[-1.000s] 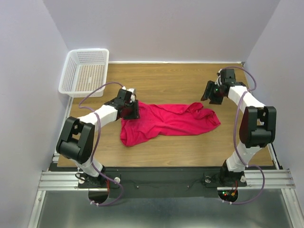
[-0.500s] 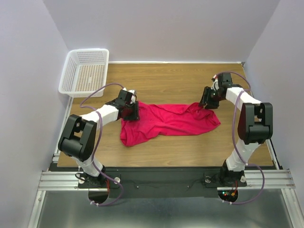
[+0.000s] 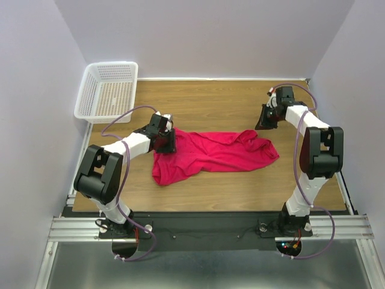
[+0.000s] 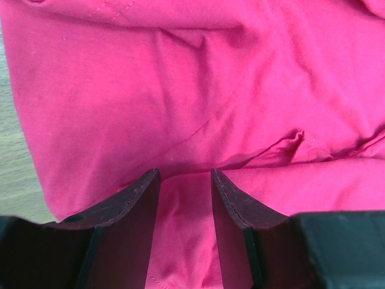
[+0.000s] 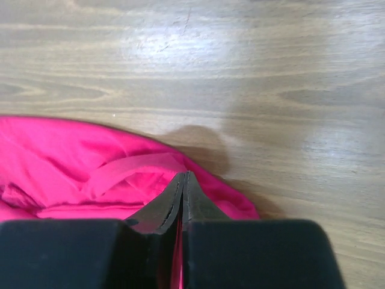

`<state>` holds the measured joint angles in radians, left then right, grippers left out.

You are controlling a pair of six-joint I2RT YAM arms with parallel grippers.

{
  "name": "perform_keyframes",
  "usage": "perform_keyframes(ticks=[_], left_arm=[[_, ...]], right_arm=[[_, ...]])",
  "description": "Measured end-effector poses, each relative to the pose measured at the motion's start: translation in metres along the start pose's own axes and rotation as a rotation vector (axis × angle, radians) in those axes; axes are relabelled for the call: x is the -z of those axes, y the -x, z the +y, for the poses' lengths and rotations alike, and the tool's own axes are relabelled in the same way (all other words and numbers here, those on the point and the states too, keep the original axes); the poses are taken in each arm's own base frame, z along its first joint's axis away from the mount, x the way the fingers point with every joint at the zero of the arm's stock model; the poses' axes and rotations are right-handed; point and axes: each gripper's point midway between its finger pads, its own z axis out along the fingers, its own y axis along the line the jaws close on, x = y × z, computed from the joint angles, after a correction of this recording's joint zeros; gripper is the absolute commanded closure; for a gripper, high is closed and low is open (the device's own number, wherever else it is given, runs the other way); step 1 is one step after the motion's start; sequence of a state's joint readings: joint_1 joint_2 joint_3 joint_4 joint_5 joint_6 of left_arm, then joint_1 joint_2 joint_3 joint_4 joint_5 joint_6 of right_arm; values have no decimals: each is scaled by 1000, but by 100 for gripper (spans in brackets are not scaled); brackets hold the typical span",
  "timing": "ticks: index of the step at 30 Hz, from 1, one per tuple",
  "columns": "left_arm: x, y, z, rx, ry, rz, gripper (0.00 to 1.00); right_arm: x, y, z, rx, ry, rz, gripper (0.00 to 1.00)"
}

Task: Fold and stack the t-shirts
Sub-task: Flatten the tshirt out

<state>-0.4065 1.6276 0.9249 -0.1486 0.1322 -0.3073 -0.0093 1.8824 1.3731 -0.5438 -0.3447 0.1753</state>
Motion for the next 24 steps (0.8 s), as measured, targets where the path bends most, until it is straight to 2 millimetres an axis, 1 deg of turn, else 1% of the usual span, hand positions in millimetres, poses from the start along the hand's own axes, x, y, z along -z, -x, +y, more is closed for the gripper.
perform_keyframes(ticks=[4,5,7,8,9,10,12,13,15,20,24], left_arm=[[2,0,9,-4,33,9,45],[5,4,12,-4,50,9,45],[11,23,19,-8,78,-24,45],[15,35,21,-8,87,-44,45],[19,47,22,-9,93,-69,45],[24,62,23,-12,99,-104,45],[30,82,24,-13,100,-149,45],[33,88,23,-14,98,-163,45],[34,90,21,-18,91,-168,45],[31,79,22,-19,91,-140,45],[28,71,25,-18,97,-120,45]], right_arm=[[0,2,0,22,-11,-5,99],[-1,1,0,28,-14,-5,99],[-1,1,2,41,-14,-4,99],[-1,0,3,44,-14,-3,96],[-1,0,3,45,-13,-3,88],[-2,0,4,46,-11,-1,76],[-2,-2,6,46,-5,2,67],[-3,-3,6,48,-1,5,63],[-4,-8,5,45,-1,17,63],[-7,-22,0,34,-11,52,63],[-7,-22,0,34,-13,51,59]])
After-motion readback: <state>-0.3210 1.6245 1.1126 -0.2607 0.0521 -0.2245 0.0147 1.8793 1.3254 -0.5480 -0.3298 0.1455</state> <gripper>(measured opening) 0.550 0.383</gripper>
